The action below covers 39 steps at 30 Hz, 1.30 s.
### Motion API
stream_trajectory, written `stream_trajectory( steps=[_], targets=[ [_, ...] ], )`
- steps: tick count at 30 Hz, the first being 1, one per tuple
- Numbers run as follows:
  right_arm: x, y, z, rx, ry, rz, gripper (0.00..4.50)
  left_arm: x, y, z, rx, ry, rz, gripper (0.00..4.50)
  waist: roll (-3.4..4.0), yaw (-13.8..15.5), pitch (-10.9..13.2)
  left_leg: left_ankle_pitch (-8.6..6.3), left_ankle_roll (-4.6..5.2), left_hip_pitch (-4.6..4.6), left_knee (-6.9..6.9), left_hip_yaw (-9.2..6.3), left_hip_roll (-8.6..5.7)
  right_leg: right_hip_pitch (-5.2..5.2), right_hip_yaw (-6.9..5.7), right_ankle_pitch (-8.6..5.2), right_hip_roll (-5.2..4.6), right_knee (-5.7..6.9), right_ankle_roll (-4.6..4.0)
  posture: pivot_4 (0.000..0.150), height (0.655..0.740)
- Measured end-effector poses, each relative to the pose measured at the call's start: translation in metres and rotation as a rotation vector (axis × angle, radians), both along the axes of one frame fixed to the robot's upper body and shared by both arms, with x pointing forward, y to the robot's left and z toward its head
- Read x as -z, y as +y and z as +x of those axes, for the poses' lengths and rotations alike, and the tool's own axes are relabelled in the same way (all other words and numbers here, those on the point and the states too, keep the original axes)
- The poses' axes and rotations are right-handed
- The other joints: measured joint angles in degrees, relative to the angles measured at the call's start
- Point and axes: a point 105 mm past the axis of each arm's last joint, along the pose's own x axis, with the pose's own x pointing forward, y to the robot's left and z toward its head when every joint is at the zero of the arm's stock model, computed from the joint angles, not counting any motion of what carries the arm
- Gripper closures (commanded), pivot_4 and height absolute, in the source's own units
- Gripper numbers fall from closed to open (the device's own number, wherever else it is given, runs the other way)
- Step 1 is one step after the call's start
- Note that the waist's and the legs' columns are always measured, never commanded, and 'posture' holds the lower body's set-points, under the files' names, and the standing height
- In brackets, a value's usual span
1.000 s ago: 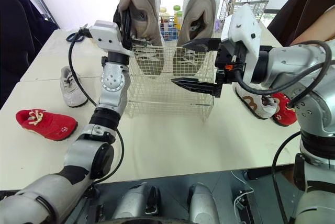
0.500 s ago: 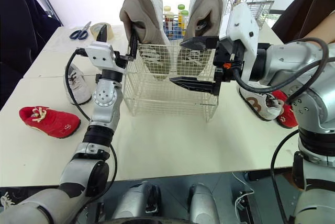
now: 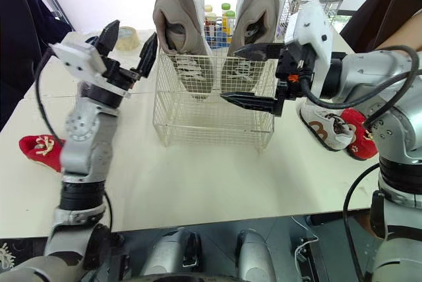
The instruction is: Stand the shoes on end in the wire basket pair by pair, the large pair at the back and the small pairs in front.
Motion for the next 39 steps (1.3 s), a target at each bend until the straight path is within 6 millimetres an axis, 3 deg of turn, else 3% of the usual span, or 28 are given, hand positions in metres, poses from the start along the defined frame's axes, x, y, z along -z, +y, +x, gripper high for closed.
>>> stream_trajectory(
  steps=[6, 11, 15, 19, 26, 33, 39],
  targets=[
    [-0.004, -0.041, 0.008, 0.217, 0.05, 0.051, 0.0, -0.004, 0.017, -0.025, 0.314, 0.332, 0.094, 0.09, 0.0, -0.03, 0.17, 0.07, -0.15, -0.01, -0.02, 0.0, 0.01, -0.01, 0.01, -0.03, 0.03, -0.04, 0.0, 0.15, 0.74],
    [-0.004, -0.078, 0.013, 0.432, 0.095, 0.083, 0.0, -0.003, 0.007, -0.057, 0.611, 0.507, 0.18, 0.09, 0.03, 0.22, 0.55, 0.09, -0.25, -0.02, -0.02, 0.02, -0.02, 0.01, 0.02, -0.05, 0.06, -0.08, 0.0, 0.15, 0.74],
    [0.026, -0.125, 0.012, 0.687, 0.202, 0.025, 0.0, -0.003, -0.001, -0.072, 0.736, 0.532, 0.248, 0.09, -0.09, 0.19, 0.66, 0.17, -0.39, -0.04, -0.07, 0.07, -0.03, 0.01, 0.07, -0.06, 0.08, -0.16, 0.01, 0.15, 0.74],
    [0.057, -0.156, 0.007, 0.848, 0.273, 0.01, 0.0, 0.004, -0.012, -0.076, 0.818, 0.548, 0.268, 0.09, -0.1, 0.13, 0.68, 0.23, -0.46, -0.03, -0.1, 0.1, -0.01, -0.01, 0.12, -0.05, 0.14, -0.15, 0.01, 0.15, 0.74],
    [0.099, -0.173, 0.004, 0.922, 0.322, 0.068, 0.0, 0.006, -0.022, -0.073, 0.858, 0.539, 0.263, 0.09, -0.08, 0.1, 0.73, 0.3, -0.56, -0.02, -0.24, 0.08, 0.01, -0.06, 0.19, -0.06, 0.24, -0.16, 0.03, 0.15, 0.74],
    [0.132, -0.202, 0.008, 1.008, 0.359, 0.06, 0.0, 0.013, -0.023, -0.069, 0.826, 0.549, 0.261, 0.09, -0.09, 0.13, 0.76, 0.32, -0.58, -0.01, -0.25, 0.08, 0.01, -0.06, 0.21, -0.07, 0.25, -0.16, 0.03, 0.15, 0.74],
    [0.147, -0.213, 0.011, 1.006, 0.381, 0.047, 0.0, 0.019, -0.028, -0.072, 0.802, 0.551, 0.249, 0.09, -0.09, 0.1, 0.78, 0.34, -0.59, 0.0, -0.25, 0.08, 0.02, -0.05, 0.22, -0.07, 0.26, -0.15, 0.03, 0.15, 0.74]
  ],
)
